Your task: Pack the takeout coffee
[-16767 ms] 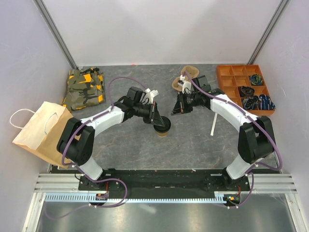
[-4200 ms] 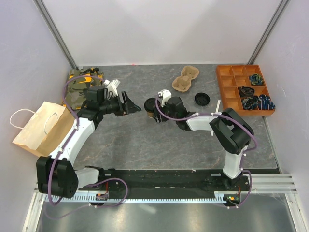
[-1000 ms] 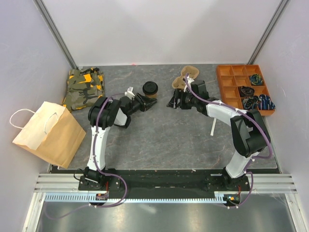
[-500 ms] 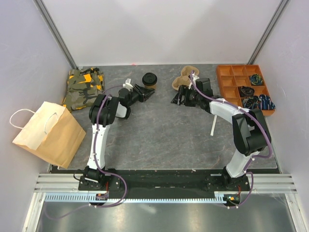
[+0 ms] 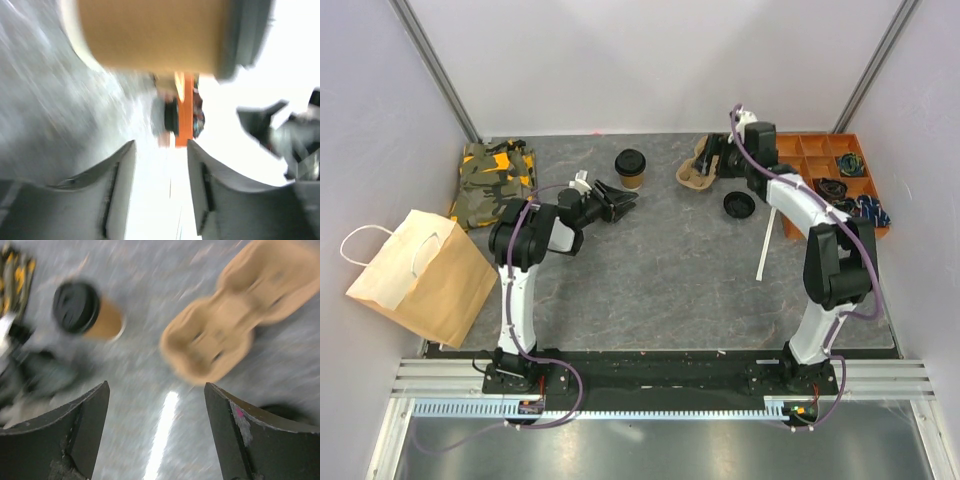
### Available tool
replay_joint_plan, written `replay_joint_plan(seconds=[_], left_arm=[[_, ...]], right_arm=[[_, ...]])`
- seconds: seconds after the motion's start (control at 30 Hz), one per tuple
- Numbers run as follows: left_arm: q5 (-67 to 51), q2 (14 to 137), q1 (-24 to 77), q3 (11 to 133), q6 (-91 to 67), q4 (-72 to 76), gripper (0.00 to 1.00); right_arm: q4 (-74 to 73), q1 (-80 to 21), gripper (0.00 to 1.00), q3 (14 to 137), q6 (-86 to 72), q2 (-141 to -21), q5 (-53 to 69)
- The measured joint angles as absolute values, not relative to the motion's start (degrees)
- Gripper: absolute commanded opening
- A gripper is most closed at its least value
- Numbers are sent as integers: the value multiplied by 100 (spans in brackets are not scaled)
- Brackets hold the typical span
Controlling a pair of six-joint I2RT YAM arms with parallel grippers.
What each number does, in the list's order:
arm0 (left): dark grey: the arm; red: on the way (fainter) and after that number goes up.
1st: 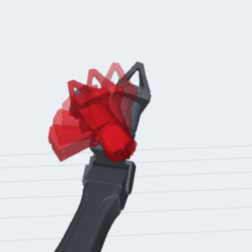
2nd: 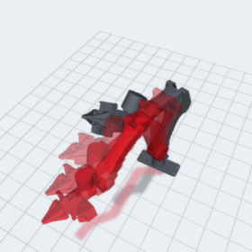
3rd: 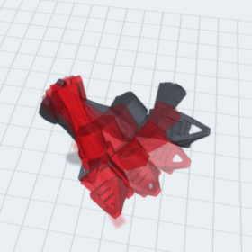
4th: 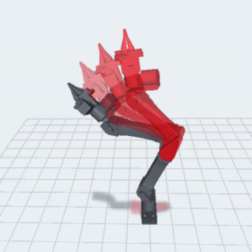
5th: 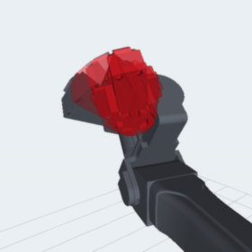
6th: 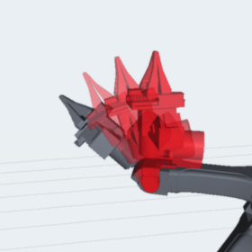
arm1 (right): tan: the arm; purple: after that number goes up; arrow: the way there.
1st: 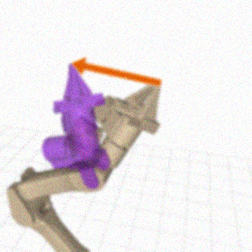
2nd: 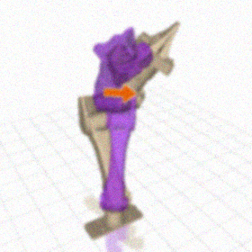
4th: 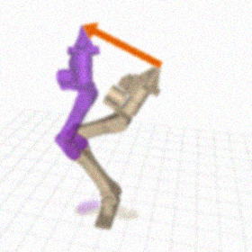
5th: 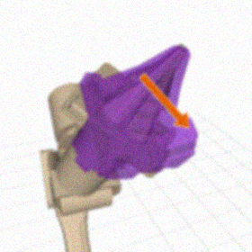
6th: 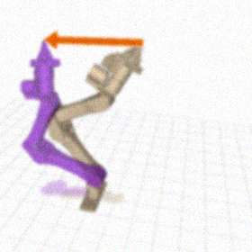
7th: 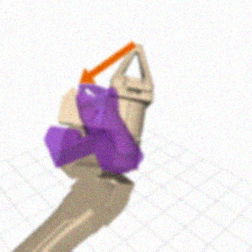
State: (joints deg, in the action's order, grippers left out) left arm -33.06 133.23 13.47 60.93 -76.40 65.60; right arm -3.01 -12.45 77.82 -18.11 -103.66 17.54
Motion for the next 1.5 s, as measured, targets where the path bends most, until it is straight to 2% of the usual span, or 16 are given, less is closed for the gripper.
replay_joint_plan(seconds=[0.17, 0.43, 0.8, 1.17, 1.27, 1.37, 1.47, 1.5], left_arm=[[-3564, 12195, 1347, 5133, -7330, 6453, 59], [-4112, 11028, 1347, 4477, -6842, 6097, 60], [-4466, 10263, 1347, 4372, -6499, 5398, 60], [-4517, 10226, 1199, 4460, -6510, 4967, 60], [-4515, 10156, 1173, 4528, -6506, 4856, 61], [-4515, 9983, 1170, 4536, -6501, 4729, 62], [-4521, 9848, 1170, 4541, -6497, 4637, 62], [-4523, 9813, 1170, 4541, -6484, 4589, 62]], right_arm=[[-366, -932, 85, 8602, -1586, -10847, 1225], [-425, -840, 84, 9603, -1514, -12066, 558], [-370, -620, 69, 10919, -2032, -13583, 169], [-84, -543, 65, 11214, -2655, -14031, 172], [-75, -554, 59, 11225, -2757, -14140, 185], [-54, -552, 49, 11225, -2836, -14241, 233], [-30, -552, 35, 11225, -2919, -14311, 325], [-38, -552, 26, 11225, -2947, -14311, 357]])
